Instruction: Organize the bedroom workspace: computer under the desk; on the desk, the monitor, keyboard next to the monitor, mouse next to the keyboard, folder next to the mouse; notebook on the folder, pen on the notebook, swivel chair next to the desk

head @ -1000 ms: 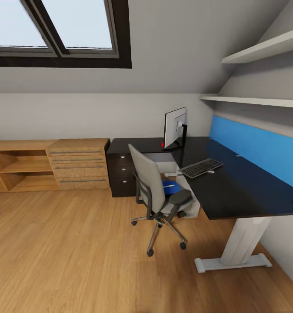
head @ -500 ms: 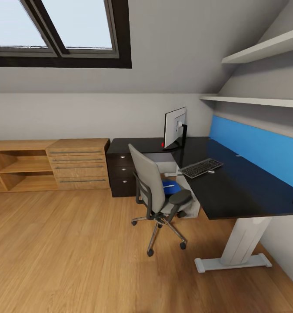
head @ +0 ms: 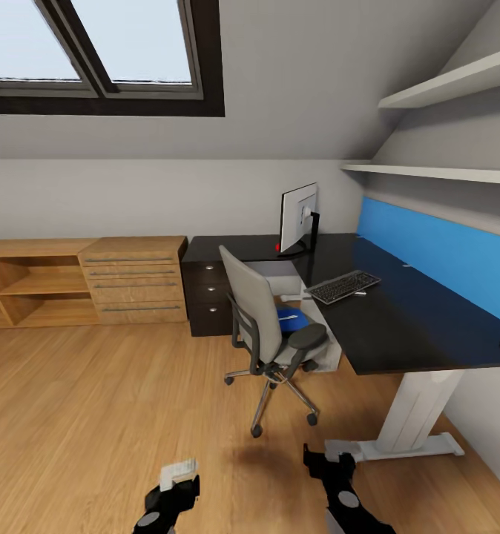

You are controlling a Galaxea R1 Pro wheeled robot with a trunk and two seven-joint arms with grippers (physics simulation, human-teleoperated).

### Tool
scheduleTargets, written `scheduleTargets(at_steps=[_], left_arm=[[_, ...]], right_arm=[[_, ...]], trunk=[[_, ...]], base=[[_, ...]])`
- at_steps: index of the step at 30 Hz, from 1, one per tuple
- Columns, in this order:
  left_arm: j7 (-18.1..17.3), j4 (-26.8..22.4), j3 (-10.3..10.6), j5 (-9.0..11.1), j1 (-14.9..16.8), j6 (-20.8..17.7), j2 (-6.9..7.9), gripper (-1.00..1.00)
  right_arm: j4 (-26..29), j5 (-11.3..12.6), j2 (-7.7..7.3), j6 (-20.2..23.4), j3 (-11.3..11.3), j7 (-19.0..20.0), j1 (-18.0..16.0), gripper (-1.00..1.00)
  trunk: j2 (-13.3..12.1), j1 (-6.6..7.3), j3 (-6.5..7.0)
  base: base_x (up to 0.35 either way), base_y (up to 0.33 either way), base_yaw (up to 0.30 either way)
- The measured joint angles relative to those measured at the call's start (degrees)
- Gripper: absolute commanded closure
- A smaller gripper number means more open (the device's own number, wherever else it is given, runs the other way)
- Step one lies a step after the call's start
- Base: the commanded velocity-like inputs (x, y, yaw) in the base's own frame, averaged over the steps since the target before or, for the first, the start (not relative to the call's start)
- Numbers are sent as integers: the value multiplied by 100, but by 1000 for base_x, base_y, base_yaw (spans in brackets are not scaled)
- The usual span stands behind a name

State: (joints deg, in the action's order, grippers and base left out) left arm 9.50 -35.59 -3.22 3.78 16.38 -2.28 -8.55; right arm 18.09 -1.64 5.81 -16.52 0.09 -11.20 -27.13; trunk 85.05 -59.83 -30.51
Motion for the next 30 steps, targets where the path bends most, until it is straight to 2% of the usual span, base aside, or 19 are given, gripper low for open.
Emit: scheduleTargets(at_steps=[1,2,5,6,7,8,10,15,16,17,19,21,23,26,30], left_arm=[[0,90,2,-2,141,-52,-18,-100],[0,280,3,-1,441,-135,-44,-100],[4,557,1,11,978,-277,-72,-100],[4,696,-2,18,1308,-445,-94,-100],[6,808,-4,26,1859,-952,-139,-100],[6,799,-3,22,2037,-1099,-140,-100],[6,614,-11,23,2316,-1518,-140,-100],[-5,361,-55,32,2503,-1748,-140,-100],[-15,435,-65,34,2521,-1704,-140,-100],[-26,708,-73,34,2535,-1455,-140,-100],[-26,962,-75,30,2542,-1191,-140,-100],[-28,1451,-69,10,2548,-611,-140,-100],[-33,1680,-61,2,2551,-255,-140,-100],[-35,1796,-64,9,2552,-17,-140,-100],[-31,1682,-69,20,2552,80,-140,-100]], right_arm=[[-79,-20,49,117,-1,0,-173,-100],[-203,-72,120,266,3,-3,-484,-100],[-316,-146,185,400,0,-22,-847,-100],[-360,-177,205,457,3,-32,-1026,-100],[-435,-207,219,522,0,-58,-1379,-100],[-453,-213,216,534,1,-79,-1541,-100],[-539,-206,148,561,-13,-168,-1871,-100],[-623,-186,45,604,-29,-236,-2092,-100],[-633,-186,57,670,-27,-251,-2113,-100],[-640,-180,107,872,-26,-261,-2131,-100],[-638,-173,138,1036,-29,-260,-2139,-100],[-632,-103,169,1235,-55,-250,-2146,-100],[-617,39,179,1303,-90,-252,-2149,-100],[-603,285,188,1339,-113,-256,-2150,-100],[-600,449,197,1351,-111,-259,-2149,-100]], trunk=[[0,0,0],[0,0,0],[0,0,0],[0,0,0],[0,0,0],[0,0,1],[0,0,0],[0,0,-1],[0,0,-2],[0,0,-2],[0,0,-2],[0,0,-2],[0,0,-2],[0,0,-2],[79,-43,-37]], base=[[0,0,0],[0,0,0],[0,0,0],[0,0,0],[0,0,0],[0,0,0],[0,0,0],[0,0,0],[0,0,0],[0,0,0],[0,0,0],[0,0,0],[0,0,0],[0,0,0],[0,0,0]])
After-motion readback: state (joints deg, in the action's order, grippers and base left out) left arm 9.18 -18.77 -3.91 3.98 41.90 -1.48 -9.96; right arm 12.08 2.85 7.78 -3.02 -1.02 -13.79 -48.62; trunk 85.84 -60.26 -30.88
